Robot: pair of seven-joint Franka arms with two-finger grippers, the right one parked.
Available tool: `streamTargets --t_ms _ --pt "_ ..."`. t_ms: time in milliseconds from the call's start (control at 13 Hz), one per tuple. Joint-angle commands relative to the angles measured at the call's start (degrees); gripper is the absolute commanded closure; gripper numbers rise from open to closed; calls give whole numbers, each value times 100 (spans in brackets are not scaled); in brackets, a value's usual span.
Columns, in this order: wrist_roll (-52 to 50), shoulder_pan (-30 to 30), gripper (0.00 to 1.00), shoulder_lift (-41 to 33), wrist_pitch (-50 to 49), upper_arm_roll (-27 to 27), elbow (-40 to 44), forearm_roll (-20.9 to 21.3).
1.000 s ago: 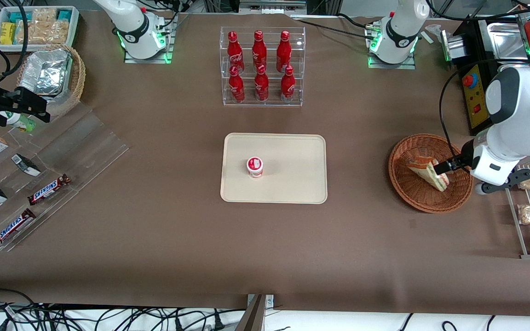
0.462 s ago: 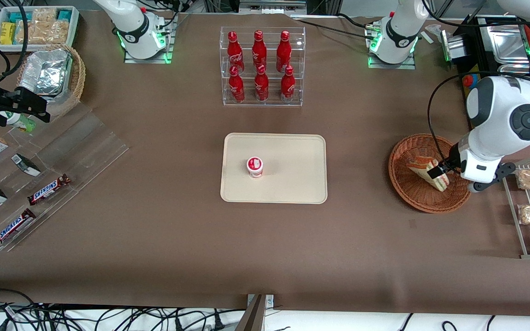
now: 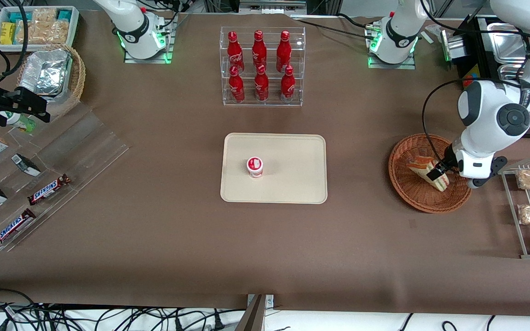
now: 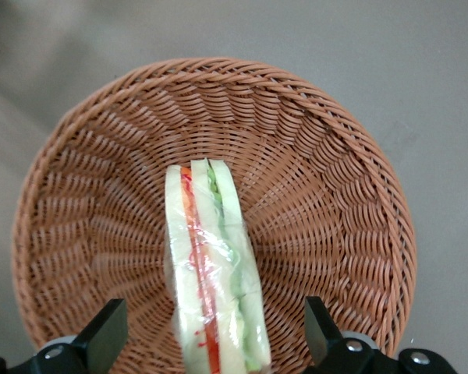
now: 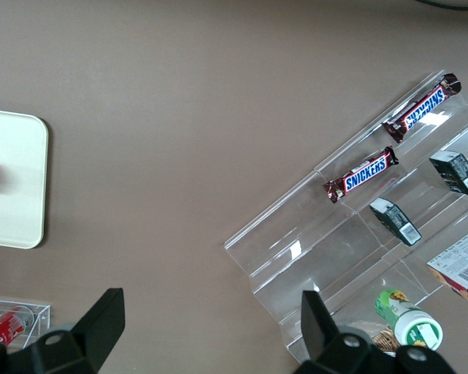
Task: Place sandwich from basket to tray
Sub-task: 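Lower the open left gripper around the sandwich and close it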
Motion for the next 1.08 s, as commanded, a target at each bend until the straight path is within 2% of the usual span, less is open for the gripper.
streamTargets --t_ms 0,154,385,462,615,692,769,1000 --pt "-441 -8 0 115 397 -58 -184 148" --pt "-442 -8 0 133 443 -58 -264 192" --pt "-451 1 0 176 443 -58 -369 533" --pt "-451 10 3 211 443 -58 -370 543" --pt "-460 19 65 247 443 -67 -370 544" --pt "-468 19 86 273 443 -67 -370 544" --pt "-468 19 100 291 443 -67 -361 544" --pt "-425 10 100 335 408 -67 -291 552"
